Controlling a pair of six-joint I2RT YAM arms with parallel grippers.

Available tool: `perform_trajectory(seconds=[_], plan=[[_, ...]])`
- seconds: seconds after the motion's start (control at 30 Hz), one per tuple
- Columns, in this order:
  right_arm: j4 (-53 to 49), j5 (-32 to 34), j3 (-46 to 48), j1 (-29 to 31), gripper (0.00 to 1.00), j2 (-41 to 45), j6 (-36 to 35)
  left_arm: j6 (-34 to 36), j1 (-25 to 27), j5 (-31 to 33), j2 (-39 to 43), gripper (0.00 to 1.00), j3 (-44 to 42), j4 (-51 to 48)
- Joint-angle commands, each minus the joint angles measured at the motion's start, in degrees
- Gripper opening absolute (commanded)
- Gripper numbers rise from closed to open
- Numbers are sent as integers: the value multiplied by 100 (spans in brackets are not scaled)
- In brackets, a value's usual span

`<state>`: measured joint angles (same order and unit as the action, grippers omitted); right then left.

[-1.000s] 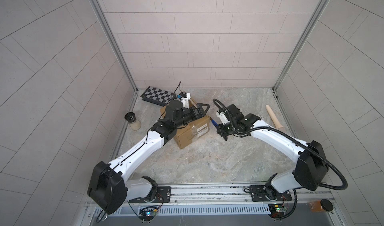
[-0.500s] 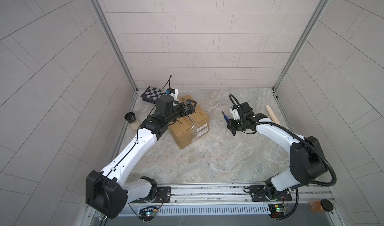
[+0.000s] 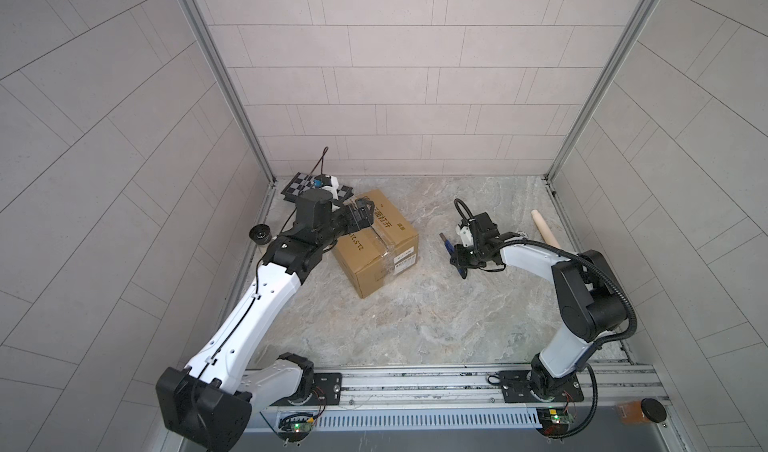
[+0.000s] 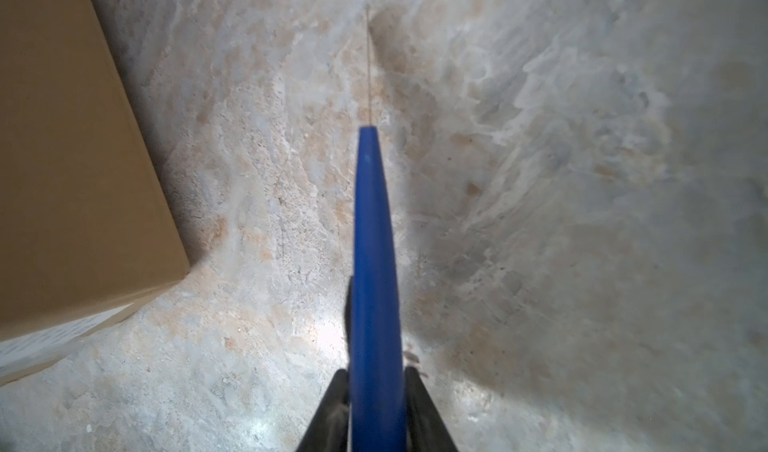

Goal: Unpack the express box

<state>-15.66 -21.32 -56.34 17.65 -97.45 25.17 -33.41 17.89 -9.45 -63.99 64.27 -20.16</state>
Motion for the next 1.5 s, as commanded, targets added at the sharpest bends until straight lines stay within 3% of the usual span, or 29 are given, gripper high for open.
perform_trajectory(seconds=[0.0,0.27,0.4,0.53,0.73,0.93,1.17,1.47], plan=[[97,241,5,-89,36,58,43,74,-159,123,173,100,-231,-237],[-827,866,-607,-33,52,1129,-144,-261,-180,-327,33,100,-576,417],[-1211,1498,-1171,625,57,1836,-406,-531,-179,-558,-150,100,-764,882],[-1179,2383,-1630,1678,62,2075,-546,-698,-181,-628,-294,100,-999,1103],[-1391,2767,-2536,2706,64,1432,-673,-1145,-443,-1005,-334,100,-1672,1779],[-1654,3104,-3242,3362,65,683,-971,-1537,-711,-1388,-269,100,-2152,2425],[-1755,3366,-3557,3753,65,139,-1093,-1684,-833,-1556,-219,100,-2299,2646],[-1991,3949,-3956,3790,65,-486,-1289,-1748,-849,-1604,-246,100,-2400,2772]])
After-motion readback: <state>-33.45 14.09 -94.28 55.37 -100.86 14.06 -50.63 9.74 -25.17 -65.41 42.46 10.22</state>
